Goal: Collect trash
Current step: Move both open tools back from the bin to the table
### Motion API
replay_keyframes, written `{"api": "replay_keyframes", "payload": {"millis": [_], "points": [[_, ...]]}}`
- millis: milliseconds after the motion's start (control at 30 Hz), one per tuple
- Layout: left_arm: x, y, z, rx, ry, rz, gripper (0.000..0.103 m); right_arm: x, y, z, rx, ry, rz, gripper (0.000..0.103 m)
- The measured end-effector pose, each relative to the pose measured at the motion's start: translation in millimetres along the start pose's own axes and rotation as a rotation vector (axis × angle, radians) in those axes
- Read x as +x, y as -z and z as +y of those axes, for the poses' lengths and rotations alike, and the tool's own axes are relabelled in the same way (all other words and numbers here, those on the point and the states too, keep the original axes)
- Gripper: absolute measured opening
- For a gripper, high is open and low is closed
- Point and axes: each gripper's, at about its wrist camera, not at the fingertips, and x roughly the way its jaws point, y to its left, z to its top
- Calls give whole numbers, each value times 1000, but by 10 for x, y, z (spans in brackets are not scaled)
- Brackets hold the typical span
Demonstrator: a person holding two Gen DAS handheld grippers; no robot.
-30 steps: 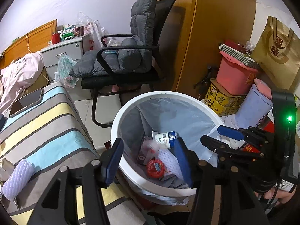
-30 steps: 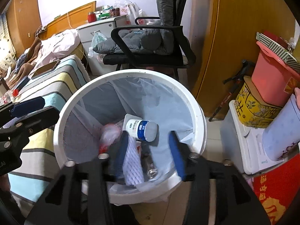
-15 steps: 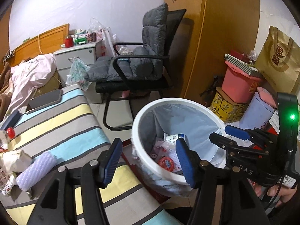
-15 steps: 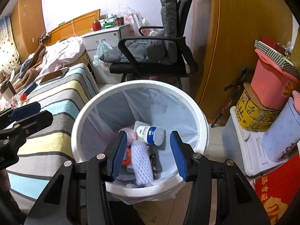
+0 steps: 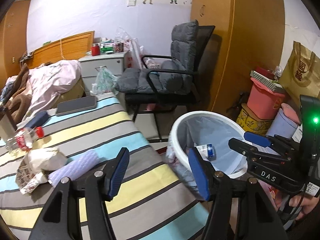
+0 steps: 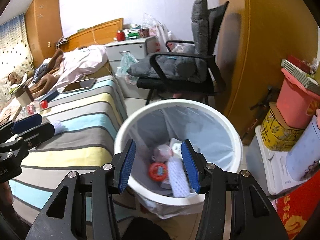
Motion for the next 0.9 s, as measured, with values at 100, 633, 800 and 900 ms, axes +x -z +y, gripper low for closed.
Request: {"api": "replay_keyframes", "payload": {"millis": [100, 633, 800, 900], "points": [[-80, 51, 89, -1, -34, -10, 64, -10, -2, 107, -14, -19, -6, 50], [-553, 404, 870, -112, -153, -42, 67, 11, -27, 801, -101, -143, -12, 54], [-693, 543, 1199, -175, -202, -47, 68, 82, -27, 1043, -124, -180, 3, 54], [-754, 623, 1390, -209, -241, -40, 68, 135, -25, 1179, -140, -201, 16, 54]]}}
